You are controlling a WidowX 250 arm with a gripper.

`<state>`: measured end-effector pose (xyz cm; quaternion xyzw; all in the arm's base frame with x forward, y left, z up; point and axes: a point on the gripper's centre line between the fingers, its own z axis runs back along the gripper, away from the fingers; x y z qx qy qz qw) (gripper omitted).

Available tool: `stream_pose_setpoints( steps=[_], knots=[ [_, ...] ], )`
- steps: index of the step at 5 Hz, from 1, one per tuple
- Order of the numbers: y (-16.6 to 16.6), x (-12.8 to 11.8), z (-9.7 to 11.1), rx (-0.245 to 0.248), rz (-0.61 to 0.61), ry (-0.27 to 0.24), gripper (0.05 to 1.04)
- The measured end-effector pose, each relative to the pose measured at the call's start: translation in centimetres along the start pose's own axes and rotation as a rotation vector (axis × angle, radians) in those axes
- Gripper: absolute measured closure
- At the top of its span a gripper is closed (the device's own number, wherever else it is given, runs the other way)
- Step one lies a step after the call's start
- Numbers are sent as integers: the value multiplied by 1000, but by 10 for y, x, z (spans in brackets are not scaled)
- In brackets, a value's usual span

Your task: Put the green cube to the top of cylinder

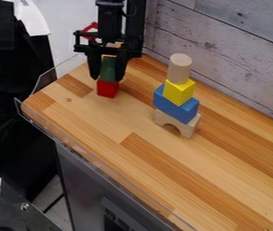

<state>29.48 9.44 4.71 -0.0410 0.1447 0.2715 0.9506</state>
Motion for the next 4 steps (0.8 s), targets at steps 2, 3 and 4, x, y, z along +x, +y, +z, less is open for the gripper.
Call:
stream_pose_setpoints(
  steps=[2, 3, 4],
  knots=[
    [-10, -30, 75, -20, -79, -90, 569],
    [-25, -56, 112, -2, -173, -123, 569],
    [-42, -82, 130, 22, -262, -137, 569]
  ],
)
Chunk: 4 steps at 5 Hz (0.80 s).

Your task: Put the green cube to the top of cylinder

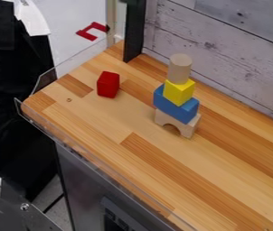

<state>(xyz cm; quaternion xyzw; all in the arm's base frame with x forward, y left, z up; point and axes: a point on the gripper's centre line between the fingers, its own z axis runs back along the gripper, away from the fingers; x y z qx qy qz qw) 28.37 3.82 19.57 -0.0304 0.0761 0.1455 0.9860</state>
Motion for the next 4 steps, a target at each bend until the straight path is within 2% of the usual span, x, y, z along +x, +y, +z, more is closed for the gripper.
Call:
stream_pose_setpoints(
  steps=[1, 2, 3, 4],
  knots=[
    [-20, -7, 0, 35, -79, 13, 569],
    [-40, -14, -3, 45, -146, 25, 569],
    [-54, -20, -11, 38, -190, 52, 569],
    [-63, -15, -27, 47, -211, 100, 569]
  ],
)
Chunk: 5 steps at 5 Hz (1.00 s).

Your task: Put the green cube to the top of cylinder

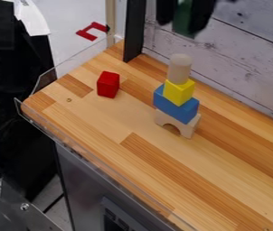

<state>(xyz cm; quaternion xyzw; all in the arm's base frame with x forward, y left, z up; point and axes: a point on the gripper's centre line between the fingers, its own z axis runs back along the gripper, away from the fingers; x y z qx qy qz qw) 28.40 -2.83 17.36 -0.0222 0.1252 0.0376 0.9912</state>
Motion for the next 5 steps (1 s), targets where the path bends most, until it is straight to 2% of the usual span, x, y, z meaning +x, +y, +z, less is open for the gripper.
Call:
stream_pose_setpoints(
  steps=[1, 5],
  knots=[
    [-1, 5, -9, -5, 1, 30, 569],
    [5, 16, -24, -15, 33, 65, 569]
  ],
)
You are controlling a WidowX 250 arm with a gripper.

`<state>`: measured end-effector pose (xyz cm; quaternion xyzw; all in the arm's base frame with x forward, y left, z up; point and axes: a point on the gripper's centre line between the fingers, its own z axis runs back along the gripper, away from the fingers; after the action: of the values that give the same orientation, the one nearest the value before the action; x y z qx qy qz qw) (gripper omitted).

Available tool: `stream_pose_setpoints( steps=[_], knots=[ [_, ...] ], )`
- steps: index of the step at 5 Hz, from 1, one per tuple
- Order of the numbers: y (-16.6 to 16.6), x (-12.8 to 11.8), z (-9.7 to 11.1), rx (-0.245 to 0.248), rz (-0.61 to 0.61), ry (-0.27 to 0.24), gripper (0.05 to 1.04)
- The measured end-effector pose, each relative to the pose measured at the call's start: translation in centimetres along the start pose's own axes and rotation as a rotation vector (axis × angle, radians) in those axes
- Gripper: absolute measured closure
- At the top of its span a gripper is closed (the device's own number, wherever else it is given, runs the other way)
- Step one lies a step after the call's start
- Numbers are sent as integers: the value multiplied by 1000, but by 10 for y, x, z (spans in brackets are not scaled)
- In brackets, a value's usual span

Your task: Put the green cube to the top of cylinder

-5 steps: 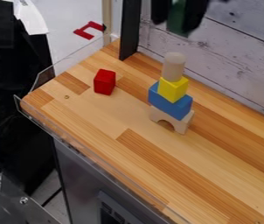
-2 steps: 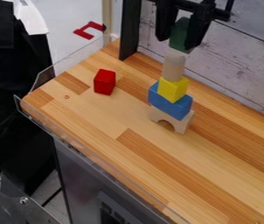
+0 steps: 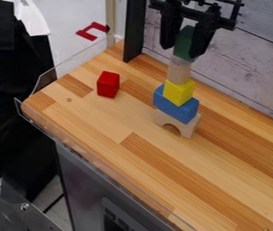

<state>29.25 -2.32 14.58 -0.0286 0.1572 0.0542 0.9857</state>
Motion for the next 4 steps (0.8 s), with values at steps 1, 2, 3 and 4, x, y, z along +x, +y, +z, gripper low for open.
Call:
stream_pose_setpoints(
  steps=[1, 2, 3, 4],
  knots=[
    [7, 4, -3, 7, 27, 4, 569],
    [12, 5, -3, 7, 44, 1, 569],
    [13, 4, -3, 8, 47, 2, 569],
    [13, 4, -3, 10, 41, 2, 569]
  ],
)
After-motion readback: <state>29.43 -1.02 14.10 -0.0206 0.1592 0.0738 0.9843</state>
